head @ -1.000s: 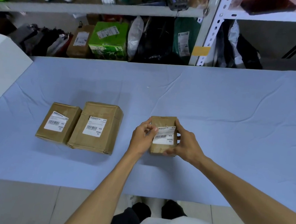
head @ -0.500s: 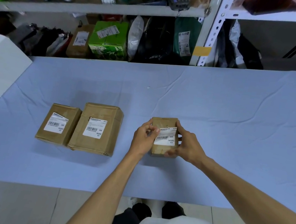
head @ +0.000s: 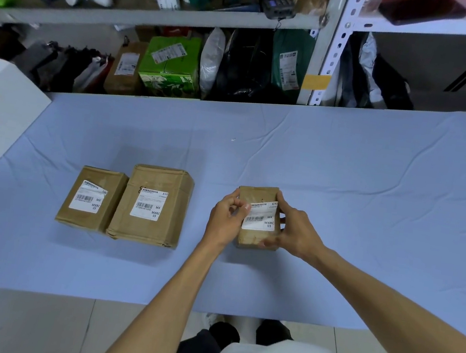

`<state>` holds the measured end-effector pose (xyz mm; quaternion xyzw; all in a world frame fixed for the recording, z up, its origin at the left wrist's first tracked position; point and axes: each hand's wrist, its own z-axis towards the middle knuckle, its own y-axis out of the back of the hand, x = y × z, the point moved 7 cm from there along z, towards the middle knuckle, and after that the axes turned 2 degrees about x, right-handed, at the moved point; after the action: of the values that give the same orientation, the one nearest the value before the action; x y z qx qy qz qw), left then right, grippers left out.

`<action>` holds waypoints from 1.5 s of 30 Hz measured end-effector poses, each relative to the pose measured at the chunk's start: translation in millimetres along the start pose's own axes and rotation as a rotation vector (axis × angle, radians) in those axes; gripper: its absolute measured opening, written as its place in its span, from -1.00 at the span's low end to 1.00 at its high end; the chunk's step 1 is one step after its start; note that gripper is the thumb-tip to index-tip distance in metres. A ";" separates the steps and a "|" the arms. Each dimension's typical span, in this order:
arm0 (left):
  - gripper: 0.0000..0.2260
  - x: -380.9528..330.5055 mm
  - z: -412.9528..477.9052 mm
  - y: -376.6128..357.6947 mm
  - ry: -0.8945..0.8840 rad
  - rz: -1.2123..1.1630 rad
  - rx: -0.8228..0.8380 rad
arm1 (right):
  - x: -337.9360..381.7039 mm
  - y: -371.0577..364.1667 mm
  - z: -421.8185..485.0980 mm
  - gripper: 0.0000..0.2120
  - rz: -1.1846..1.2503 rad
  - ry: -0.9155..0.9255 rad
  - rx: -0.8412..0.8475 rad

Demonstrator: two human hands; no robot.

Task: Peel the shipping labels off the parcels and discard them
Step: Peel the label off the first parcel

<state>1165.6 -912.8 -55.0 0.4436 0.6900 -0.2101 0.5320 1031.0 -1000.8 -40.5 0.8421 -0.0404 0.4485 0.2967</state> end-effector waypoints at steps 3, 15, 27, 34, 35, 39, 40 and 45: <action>-0.86 0.8 0.2 -0.4 0.005 -0.019 0.005 | -0.7 0.0 0.4 0.15 0.005 0.004 0.002; -0.85 -2.7 -2.4 -1.3 -0.039 0.022 0.007 | -2.8 -0.2 1.5 0.18 -0.006 -0.009 -0.004; -0.82 -7.9 -2.7 -0.8 -0.027 0.019 0.020 | -2.1 0.1 2.2 0.18 -0.020 0.000 0.005; -0.83 -5.8 -1.8 -1.8 -0.028 0.009 0.034 | -2.9 -0.1 2.3 0.17 -0.017 0.003 0.004; -0.83 -5.0 -1.3 -1.8 -0.027 0.007 0.034 | -3.0 -0.2 2.3 0.18 -0.018 0.002 0.006; -0.83 -1.7 0.0 -0.9 -0.023 0.008 0.032 | -2.9 -0.2 2.7 0.18 -0.016 0.002 0.007; -0.83 -2.0 -0.2 -0.9 -0.023 0.008 0.031 | -3.0 -0.3 2.7 0.18 -0.015 0.001 0.007; -0.82 -2.9 0.1 -1.3 -0.025 -0.004 0.033 | -2.1 -0.1 2.4 0.17 -0.018 0.002 0.007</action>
<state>1164.6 -914.7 -52.6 0.4483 0.6805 -0.2282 0.5328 1031.6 -1002.4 -43.2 0.8432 -0.0310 0.4466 0.2976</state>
